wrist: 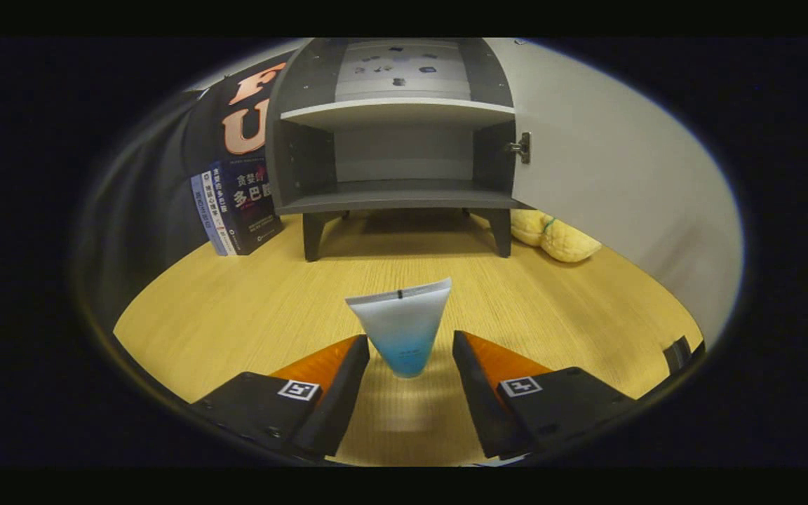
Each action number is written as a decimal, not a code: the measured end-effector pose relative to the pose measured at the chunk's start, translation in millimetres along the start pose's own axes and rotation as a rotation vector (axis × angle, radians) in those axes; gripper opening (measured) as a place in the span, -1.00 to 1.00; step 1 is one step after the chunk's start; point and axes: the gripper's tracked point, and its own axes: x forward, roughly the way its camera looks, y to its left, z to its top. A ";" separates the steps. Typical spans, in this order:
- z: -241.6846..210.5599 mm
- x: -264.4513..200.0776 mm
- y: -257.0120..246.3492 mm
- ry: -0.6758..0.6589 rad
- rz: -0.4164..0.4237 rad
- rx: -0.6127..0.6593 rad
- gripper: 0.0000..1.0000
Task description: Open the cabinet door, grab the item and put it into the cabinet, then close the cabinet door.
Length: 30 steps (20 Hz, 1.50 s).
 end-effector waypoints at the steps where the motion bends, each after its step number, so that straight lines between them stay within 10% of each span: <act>1: 0.3 -0.6 1.3 0.005 0.010 0.008 0.51; 3: -1.8 -1.9 0.9 0.024 0.009 0.006 0.07; 7: 38.3 -36.3 9.2 -0.035 0.031 0.008 -0.01; 17: 336.4 -137.6 38.2 -0.441 0.121 -0.033 -0.02; 22: 433.9 -99.5 33.7 -0.463 0.114 -0.043 -0.02; 30: 470.1 31.7 30.8 -0.207 0.091 0.037 -0.01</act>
